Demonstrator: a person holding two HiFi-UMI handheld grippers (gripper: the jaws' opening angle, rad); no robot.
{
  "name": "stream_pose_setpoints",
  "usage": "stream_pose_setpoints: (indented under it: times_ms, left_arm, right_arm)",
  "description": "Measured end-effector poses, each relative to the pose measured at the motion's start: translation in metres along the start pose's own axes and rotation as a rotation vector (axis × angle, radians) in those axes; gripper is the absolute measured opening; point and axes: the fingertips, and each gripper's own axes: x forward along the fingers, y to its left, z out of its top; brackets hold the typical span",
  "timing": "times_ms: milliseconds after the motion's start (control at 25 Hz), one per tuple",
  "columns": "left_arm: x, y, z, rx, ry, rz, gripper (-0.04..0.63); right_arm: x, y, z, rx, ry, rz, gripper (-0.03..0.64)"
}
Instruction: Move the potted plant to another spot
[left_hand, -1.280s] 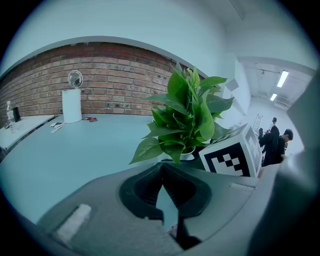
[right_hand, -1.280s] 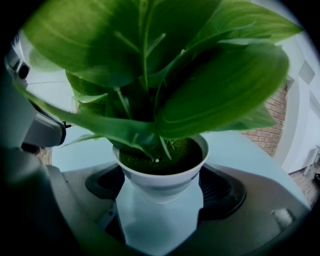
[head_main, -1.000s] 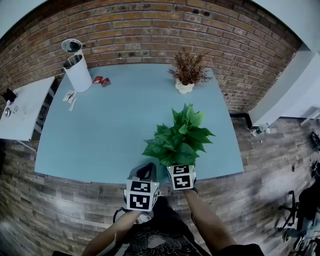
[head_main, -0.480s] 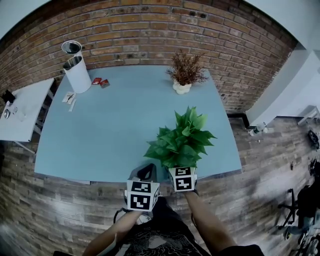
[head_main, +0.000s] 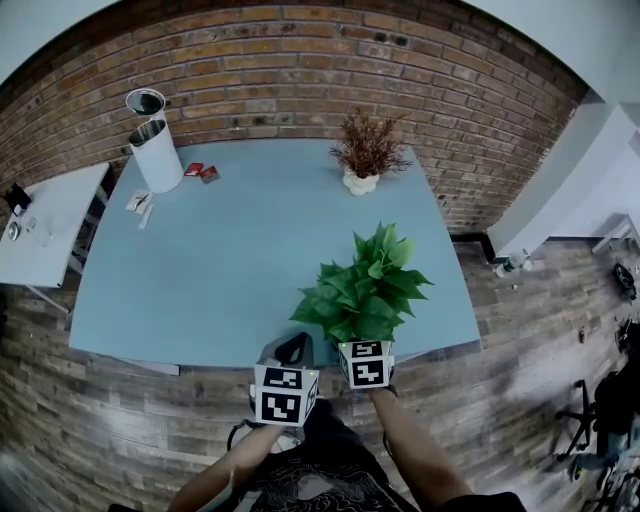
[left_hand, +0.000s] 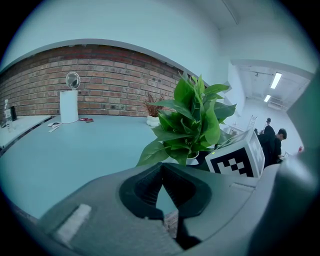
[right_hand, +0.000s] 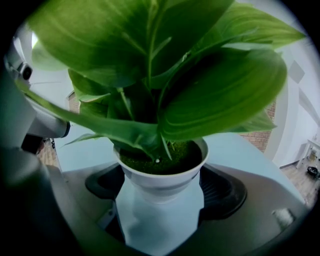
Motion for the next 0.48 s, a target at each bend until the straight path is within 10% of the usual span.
stream_pose_setpoints:
  times_ms: [480]
  left_arm:
    - [-0.0013,-0.0037,-0.0032,-0.005,0.004,-0.012,-0.002]
  right_arm:
    - [-0.0058,0.0008,-0.0007,0.008,0.009,0.004,0.465]
